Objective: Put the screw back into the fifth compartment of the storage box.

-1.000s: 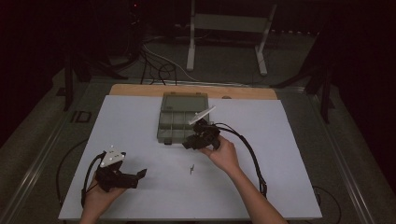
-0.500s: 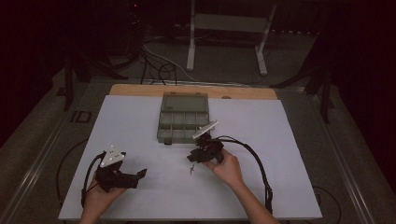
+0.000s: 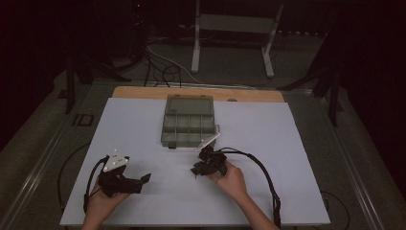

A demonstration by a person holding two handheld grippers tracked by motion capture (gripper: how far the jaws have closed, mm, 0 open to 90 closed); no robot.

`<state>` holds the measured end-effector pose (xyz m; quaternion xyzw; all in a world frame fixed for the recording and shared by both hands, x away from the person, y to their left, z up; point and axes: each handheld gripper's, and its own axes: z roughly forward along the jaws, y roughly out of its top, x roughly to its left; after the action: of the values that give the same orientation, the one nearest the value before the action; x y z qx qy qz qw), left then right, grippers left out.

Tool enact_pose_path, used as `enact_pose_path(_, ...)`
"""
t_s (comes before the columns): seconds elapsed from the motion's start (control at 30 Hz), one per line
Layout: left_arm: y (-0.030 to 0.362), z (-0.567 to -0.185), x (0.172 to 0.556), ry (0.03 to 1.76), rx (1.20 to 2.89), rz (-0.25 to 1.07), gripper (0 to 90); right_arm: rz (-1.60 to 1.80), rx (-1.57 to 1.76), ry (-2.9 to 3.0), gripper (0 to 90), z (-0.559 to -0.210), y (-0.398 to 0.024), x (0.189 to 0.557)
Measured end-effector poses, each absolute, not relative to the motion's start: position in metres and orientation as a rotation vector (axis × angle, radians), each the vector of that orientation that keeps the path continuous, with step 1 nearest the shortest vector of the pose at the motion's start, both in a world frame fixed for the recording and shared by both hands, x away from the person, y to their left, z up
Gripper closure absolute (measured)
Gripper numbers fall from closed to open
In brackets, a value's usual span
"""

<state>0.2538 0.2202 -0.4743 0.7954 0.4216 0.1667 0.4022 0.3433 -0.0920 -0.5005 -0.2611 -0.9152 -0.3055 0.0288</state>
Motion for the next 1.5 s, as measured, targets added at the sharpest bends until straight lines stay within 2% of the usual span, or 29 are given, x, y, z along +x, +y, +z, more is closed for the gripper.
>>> enact_pose_path(1.23,0.219,-0.473,0.253,1.055,2.014,0.423,0.1,-0.852,-0.861,-2.930,75.7,-0.500,-0.097,0.337)
enact_pose_path(1.5,0.219,-0.473,0.253,1.055,2.016,0.424,0.1,-0.833,-0.863,-2.952,83.4,-0.503,-0.099,0.336)
